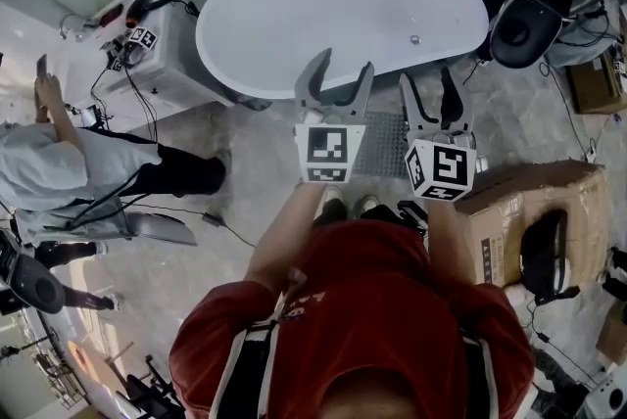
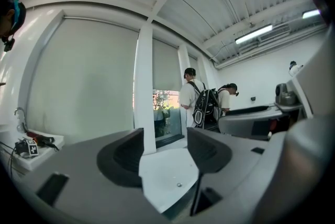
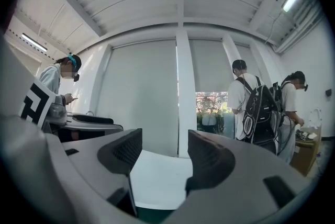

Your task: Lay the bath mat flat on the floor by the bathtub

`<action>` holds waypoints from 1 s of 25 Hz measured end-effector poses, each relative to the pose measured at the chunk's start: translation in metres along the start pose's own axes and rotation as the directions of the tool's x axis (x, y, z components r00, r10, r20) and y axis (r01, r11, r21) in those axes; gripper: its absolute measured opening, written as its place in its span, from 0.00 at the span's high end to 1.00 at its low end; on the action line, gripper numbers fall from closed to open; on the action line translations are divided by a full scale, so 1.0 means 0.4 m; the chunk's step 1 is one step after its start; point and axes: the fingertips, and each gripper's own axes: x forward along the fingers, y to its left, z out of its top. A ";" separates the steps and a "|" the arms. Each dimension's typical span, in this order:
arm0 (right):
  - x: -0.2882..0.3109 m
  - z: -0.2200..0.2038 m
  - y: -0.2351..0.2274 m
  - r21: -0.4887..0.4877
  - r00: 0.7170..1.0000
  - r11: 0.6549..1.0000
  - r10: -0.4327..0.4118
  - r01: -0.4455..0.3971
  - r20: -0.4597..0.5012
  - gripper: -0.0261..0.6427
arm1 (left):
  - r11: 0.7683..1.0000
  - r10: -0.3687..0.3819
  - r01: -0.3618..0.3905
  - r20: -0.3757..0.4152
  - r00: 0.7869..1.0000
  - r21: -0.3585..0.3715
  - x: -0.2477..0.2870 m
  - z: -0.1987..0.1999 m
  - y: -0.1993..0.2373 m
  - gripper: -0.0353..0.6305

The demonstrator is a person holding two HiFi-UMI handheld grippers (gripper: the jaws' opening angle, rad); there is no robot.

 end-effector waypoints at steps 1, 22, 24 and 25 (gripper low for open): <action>0.000 0.000 0.003 0.004 1.000 1.000 0.001 -0.001 0.001 0.55 | 1.000 -0.007 0.007 0.002 1.000 0.004 0.000 0.002 -0.002 0.56; 0.024 -0.001 0.067 0.000 0.998 0.998 0.067 -0.067 0.014 0.94 | 0.999 -0.015 0.012 0.092 0.996 0.033 -0.026 0.040 -0.012 0.93; 0.026 0.000 0.070 0.002 0.997 0.998 0.070 -0.070 0.015 0.94 | 1.000 -0.014 0.012 0.094 0.995 0.029 -0.028 0.041 -0.010 0.93; 0.026 0.001 0.072 -0.001 0.997 0.997 0.072 -0.072 0.016 0.95 | 1.000 -0.014 0.012 0.095 0.995 0.025 -0.030 0.041 -0.008 0.93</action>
